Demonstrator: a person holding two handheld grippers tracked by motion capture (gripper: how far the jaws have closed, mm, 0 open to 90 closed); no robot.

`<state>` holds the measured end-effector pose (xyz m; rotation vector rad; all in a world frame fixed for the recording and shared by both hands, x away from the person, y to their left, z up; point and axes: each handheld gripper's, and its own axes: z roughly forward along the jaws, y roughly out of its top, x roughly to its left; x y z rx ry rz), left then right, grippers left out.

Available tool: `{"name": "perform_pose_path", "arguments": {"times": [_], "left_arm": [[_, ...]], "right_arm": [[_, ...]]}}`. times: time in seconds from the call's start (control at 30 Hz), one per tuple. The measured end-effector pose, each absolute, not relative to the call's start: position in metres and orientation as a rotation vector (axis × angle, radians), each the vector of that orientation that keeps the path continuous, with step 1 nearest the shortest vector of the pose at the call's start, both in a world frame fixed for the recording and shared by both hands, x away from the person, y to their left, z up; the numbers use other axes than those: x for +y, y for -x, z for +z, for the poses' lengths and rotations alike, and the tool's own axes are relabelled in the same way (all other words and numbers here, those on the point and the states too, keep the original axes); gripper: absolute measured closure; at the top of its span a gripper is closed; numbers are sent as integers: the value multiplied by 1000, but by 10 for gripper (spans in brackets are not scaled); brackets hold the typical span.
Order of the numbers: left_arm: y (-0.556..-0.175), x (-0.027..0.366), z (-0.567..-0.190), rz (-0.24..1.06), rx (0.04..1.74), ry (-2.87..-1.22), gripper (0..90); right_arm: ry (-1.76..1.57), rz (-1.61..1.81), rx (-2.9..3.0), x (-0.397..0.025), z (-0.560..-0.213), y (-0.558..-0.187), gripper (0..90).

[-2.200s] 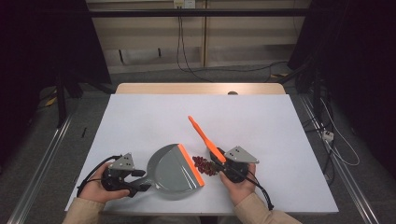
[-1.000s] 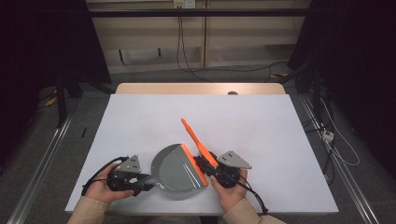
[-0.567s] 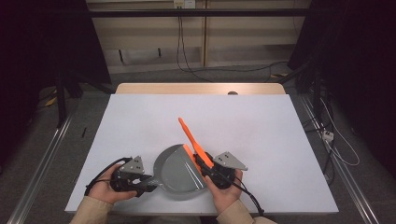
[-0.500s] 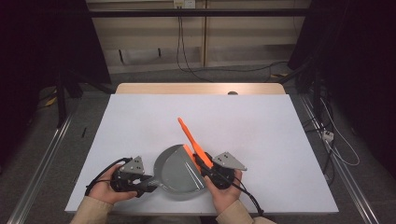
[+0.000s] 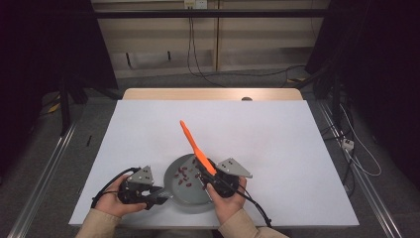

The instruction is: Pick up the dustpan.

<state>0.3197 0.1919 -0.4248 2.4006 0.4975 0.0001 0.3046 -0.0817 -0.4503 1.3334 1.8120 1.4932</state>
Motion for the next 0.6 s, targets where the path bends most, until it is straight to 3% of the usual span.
{"name": "perform_pose_path", "arguments": {"times": [0.23,0.6], "left_arm": [[-320,193,-426,3,503,-2396,624],[-321,194,-426,-10,506,-2382,625]], "right_arm": [[-1289,1598,1839,-74,-441,-311,699],[-1264,1533,1829,-125,-430,-320,700]]}}
